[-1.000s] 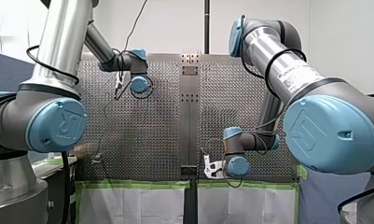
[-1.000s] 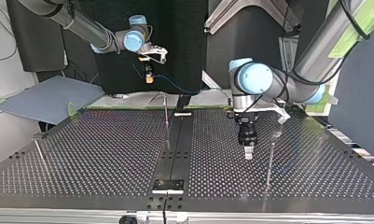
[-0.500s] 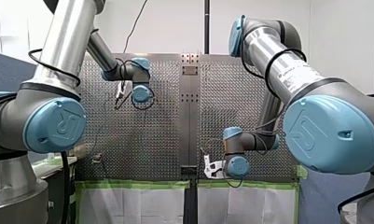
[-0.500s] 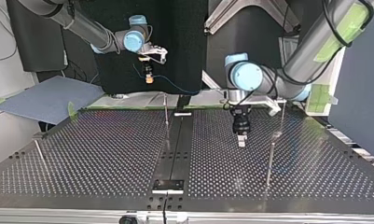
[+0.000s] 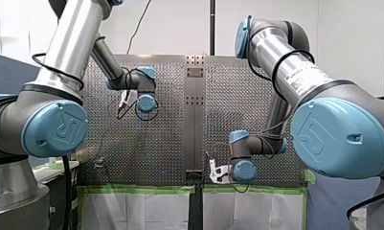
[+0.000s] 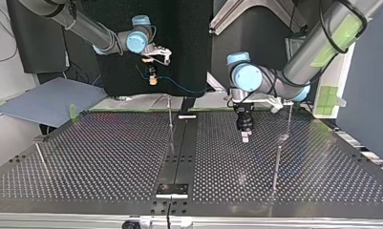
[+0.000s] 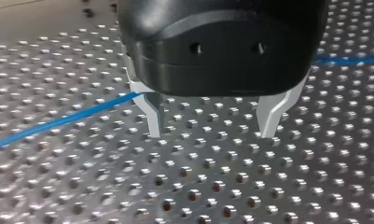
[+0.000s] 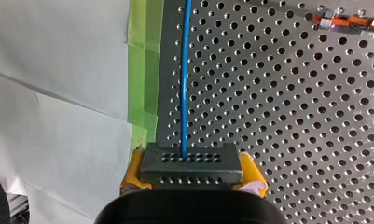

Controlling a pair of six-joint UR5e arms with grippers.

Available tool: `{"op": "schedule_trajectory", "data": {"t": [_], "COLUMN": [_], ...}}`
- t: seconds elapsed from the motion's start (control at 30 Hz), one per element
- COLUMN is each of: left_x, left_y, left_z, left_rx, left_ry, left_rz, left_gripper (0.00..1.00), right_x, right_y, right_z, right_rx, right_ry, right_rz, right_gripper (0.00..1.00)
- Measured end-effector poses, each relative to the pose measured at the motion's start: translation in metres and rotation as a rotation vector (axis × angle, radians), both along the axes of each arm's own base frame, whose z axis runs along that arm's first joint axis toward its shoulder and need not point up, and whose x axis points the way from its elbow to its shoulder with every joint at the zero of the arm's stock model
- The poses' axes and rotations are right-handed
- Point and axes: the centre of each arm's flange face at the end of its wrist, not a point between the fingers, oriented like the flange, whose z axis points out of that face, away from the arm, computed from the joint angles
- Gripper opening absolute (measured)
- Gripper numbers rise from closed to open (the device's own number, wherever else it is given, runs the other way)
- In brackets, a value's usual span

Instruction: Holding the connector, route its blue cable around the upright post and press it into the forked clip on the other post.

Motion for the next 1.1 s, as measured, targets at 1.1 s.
{"op": "schedule_trajectory", "data": {"t": [1.1], "left_x": [-0.005], "left_y": [-0.015], "left_z": [-0.069], "left_rx": [0.206], "left_ry": [0.147], "left_rz": [0.120], "left_gripper": [1.00], "right_x": [-0.001], "right_y": [-0.002], "right_z": [0.000], "right_rx": [-0.003], "right_ry": [-0.010], "right_rz": [-0.006], "right_gripper": [0.00]}}
